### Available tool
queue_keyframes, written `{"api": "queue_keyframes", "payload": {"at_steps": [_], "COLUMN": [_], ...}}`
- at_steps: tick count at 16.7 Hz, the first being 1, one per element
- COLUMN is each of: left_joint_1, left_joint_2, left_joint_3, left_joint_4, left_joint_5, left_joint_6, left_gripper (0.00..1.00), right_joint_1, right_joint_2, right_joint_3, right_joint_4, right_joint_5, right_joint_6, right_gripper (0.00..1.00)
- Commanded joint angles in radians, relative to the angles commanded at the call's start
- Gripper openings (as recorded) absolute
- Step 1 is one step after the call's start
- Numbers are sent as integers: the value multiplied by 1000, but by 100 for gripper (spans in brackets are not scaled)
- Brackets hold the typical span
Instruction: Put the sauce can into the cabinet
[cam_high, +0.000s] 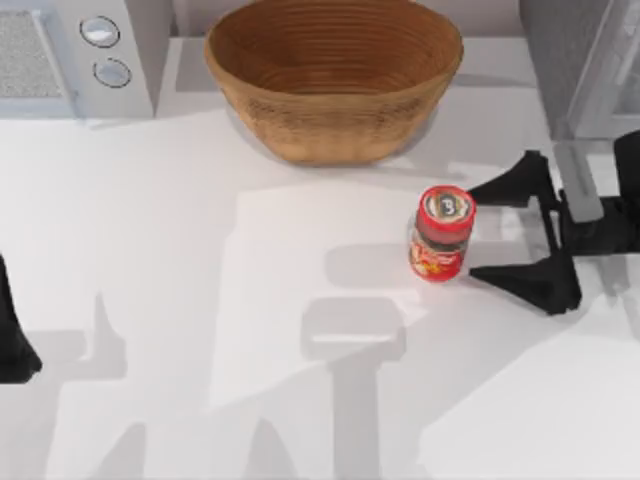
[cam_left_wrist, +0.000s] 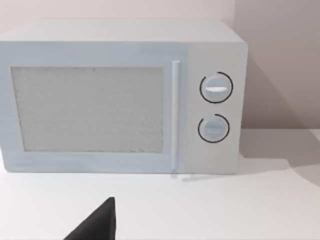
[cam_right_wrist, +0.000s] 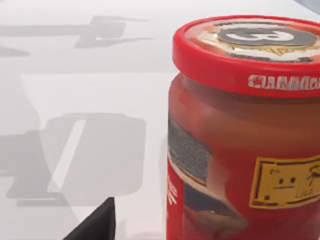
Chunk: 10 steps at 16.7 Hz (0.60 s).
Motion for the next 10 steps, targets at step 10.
{"api": "queue_keyframes", "payload": {"at_steps": [10], "left_joint_1": [0], "left_joint_2": [0], "left_joint_3": [0], "left_joint_4": [0], "left_joint_5": [0], "left_joint_6": [0], "left_gripper": [100], "right_joint_1": [74], "right_joint_2": [60], "right_joint_3": [-95], "right_joint_4": [673], "right_joint_5": [48], "right_joint_6": [522], "right_gripper": [100]}}
